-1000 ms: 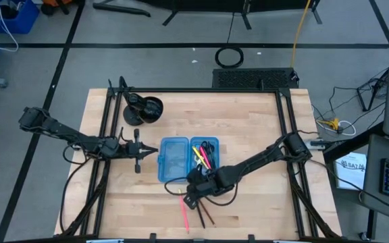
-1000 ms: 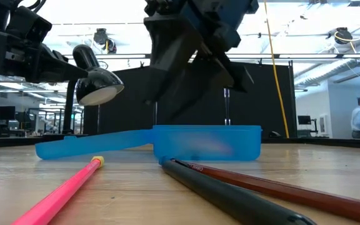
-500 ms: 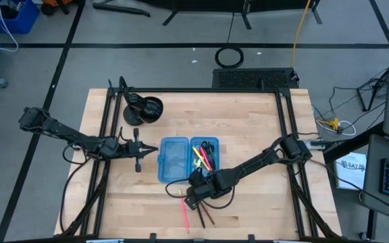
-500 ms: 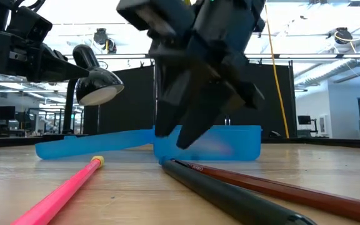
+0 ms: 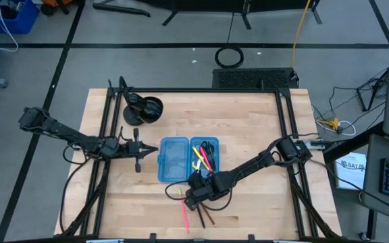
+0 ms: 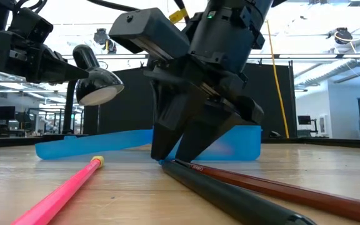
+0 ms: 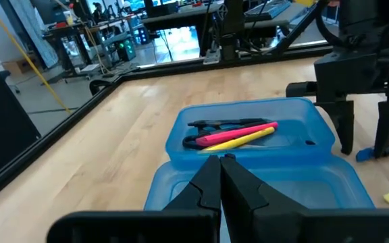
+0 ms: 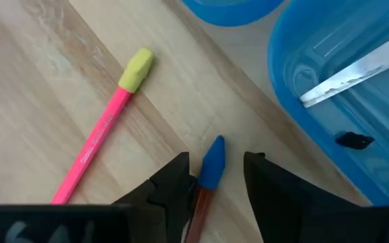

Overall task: Pick & place school supplies into a supply box
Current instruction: Put the brown pencil into the blue supply box

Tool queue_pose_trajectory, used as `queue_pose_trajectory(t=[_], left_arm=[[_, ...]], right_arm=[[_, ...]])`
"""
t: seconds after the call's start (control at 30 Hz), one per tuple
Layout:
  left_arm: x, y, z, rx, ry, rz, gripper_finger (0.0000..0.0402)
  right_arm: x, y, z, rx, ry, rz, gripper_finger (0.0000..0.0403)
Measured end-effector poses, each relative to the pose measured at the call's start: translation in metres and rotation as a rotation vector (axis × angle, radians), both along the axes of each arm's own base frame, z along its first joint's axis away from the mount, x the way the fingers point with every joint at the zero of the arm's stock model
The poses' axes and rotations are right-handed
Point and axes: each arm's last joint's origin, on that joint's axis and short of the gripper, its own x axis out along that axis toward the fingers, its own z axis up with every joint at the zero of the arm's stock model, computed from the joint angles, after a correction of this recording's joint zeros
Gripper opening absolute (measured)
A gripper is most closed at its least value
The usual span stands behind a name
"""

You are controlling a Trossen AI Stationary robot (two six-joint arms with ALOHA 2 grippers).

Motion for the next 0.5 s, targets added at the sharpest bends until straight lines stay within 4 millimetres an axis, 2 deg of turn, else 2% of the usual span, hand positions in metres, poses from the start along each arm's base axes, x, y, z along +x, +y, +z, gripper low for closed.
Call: queue_pose_trajectory(t=[0.27, 0.5], left_arm=[[0.000, 0.000, 0.000, -0.004, 0.000, 0.000, 0.0008], [0.000, 0.000, 0.000, -0.011, -0.001, -0.001, 0.0008]], right_arm=[[-0.015, -0.005, -0.009, -0.022, 0.156, -0.041, 0.0137], [-0.032, 0.000, -0.011, -0.051, 0.274, -0.090, 0.0137]])
